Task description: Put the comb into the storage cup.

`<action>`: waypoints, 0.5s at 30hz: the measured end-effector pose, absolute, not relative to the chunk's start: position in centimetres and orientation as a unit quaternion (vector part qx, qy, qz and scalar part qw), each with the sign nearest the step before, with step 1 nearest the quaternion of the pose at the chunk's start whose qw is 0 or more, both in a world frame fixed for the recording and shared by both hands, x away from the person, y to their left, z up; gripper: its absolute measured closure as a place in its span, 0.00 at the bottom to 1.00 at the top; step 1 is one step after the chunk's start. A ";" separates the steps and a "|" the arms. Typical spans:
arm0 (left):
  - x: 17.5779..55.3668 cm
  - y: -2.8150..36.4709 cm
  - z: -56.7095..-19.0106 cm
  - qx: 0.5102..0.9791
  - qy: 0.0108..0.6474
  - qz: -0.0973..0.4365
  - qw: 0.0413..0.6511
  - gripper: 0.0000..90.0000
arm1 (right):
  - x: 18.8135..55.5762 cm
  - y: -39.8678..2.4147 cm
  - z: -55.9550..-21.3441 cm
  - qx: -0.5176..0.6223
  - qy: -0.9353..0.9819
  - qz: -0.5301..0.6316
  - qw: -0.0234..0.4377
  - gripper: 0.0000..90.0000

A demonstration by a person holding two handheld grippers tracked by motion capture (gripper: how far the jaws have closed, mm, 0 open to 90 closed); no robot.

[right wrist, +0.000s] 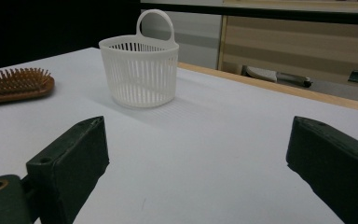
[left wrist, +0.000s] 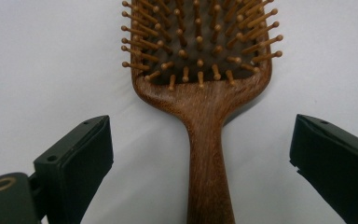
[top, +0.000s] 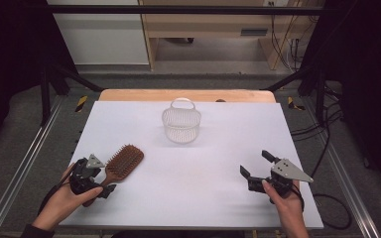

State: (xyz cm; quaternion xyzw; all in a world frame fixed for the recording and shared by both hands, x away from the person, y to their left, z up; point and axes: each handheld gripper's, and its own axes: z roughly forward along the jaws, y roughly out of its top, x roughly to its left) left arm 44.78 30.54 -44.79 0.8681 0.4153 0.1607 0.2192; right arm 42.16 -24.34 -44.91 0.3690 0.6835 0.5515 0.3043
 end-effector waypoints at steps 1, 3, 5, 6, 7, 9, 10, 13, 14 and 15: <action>44.8 30.6 -44.9 0.868 0.416 0.160 0.217 0.07 | 42.2 -24.3 -44.9 0.369 0.684 0.551 0.304 0.06; 44.9 30.7 -45.0 0.868 0.418 0.158 0.216 0.07 | 42.2 -24.3 -44.9 0.369 0.684 0.551 0.304 0.06; 44.9 30.7 -45.0 0.869 0.418 0.155 0.216 0.07 | 42.2 -24.3 -44.9 0.369 0.684 0.551 0.304 0.06; 45.0 30.7 -45.0 0.868 0.419 0.155 0.217 0.08 | 42.2 -24.3 -44.9 0.369 0.684 0.551 0.303 0.06; 45.0 30.8 -45.0 0.868 0.420 0.155 0.216 0.08 | 42.2 -24.3 -44.9 0.369 0.685 0.551 0.302 0.06; 45.0 30.8 -45.0 0.868 0.421 0.156 0.215 0.08 | 42.2 -24.3 -44.9 0.368 0.685 0.551 0.303 0.06; 45.0 30.8 -45.0 0.867 0.421 0.155 0.215 0.08 | 42.2 -24.3 -44.9 0.368 0.685 0.551 0.303 0.06; 45.0 30.8 -45.0 0.868 0.423 0.150 0.211 0.08 | 42.2 -24.3 -44.9 0.369 0.684 0.551 0.302 0.06; 45.0 30.9 -45.0 0.868 0.424 0.150 0.212 0.09 | 42.2 -24.3 -44.9 0.369 0.684 0.551 0.302 0.06; 45.0 30.9 -44.9 0.868 0.424 0.150 0.211 0.10 | 42.2 -24.3 -44.9 0.369 0.684 0.551 0.302 0.06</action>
